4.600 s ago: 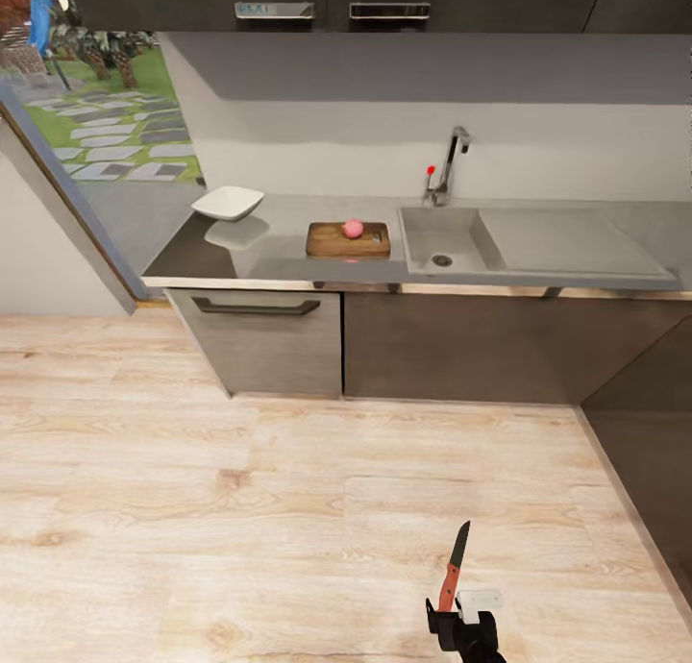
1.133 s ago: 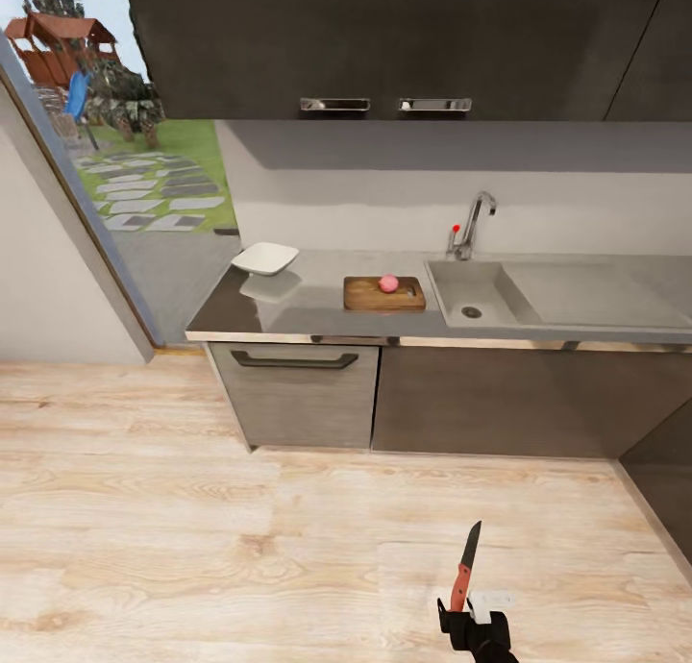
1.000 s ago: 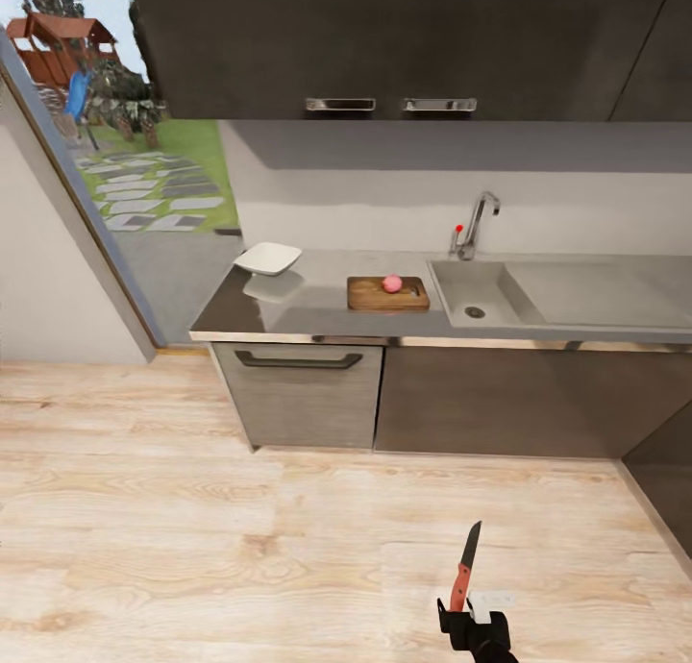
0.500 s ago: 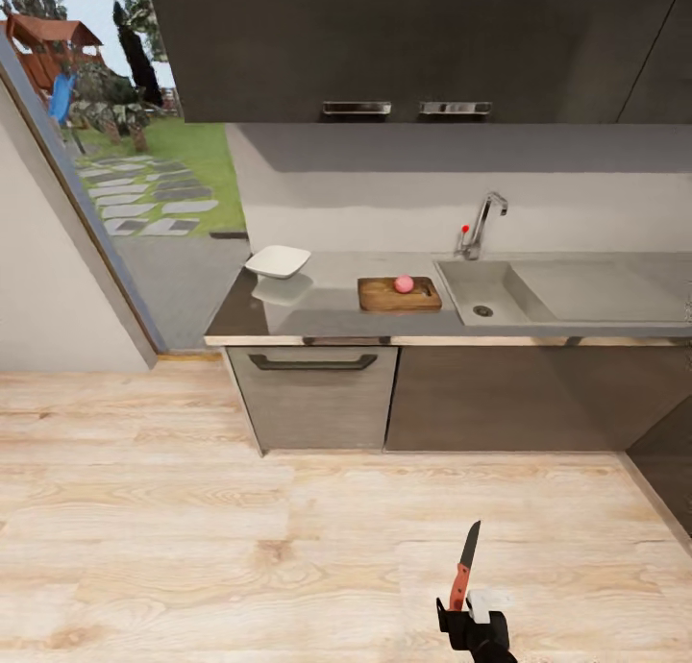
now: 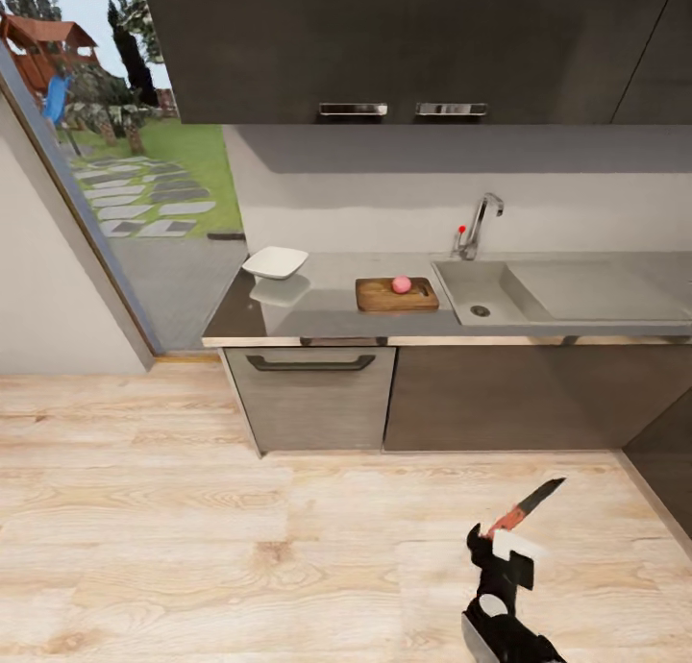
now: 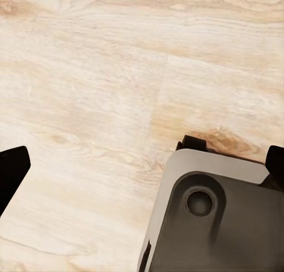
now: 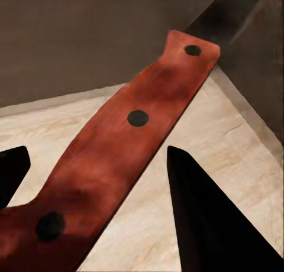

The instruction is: In the kitchen, take the Vidalia onion out of the sink, dice it on the chopping board with the paring knife, put the diced onion into the bowl on the countertop, then place both the paring knife and the chopping board into the sink.

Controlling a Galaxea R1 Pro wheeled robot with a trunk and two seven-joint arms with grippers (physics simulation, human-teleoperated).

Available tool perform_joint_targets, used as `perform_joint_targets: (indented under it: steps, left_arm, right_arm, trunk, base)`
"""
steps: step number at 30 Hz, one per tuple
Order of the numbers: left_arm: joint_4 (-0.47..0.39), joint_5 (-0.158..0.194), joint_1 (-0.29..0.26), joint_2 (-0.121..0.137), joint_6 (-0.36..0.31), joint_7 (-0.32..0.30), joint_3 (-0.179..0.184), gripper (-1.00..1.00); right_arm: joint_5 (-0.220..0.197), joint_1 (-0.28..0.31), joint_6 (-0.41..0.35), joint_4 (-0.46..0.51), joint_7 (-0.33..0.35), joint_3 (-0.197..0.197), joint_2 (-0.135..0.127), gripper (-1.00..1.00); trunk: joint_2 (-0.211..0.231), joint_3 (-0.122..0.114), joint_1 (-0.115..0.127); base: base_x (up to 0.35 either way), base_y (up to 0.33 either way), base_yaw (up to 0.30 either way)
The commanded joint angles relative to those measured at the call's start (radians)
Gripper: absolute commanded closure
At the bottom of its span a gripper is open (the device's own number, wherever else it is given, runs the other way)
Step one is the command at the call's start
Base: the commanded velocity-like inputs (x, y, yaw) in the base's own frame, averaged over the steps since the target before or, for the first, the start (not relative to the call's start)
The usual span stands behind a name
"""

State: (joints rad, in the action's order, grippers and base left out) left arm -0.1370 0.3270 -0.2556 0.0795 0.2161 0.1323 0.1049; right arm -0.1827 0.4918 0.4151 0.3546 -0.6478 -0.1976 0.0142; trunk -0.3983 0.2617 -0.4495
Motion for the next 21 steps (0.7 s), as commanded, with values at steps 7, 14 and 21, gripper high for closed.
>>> perform_joint_targets:
  steps: [7, 14, 21]
  left_arm:
    - [0.010, 0.007, -0.001, 0.000, 0.002, 0.004, 0.009, -1.00]
    - [0.014, 0.007, -0.001, 0.000, 0.002, 0.004, 0.009, -1.00]
    - [0.015, 0.007, -0.001, -0.001, 0.002, 0.004, 0.009, -1.00]
  right_arm:
    - [-0.001, 0.001, -0.158, 0.353, -0.354, -0.011, 0.019, 1.00]
    - [0.236, 0.001, -0.570, 0.826, -0.591, -0.013, 0.029, 1.00]
    - [0.531, 0.007, -0.818, 1.009, -0.625, -0.014, 0.101, 1.00]
  trunk:
    - [-0.002, 0.002, 0.000]
    - [-0.002, 0.002, 0.000]
    - [-0.002, 0.002, 0.000]
  base:
    - [0.000, 0.000, 0.000]
    - [0.000, 0.000, 0.000]
    - [0.000, 0.000, 0.000]
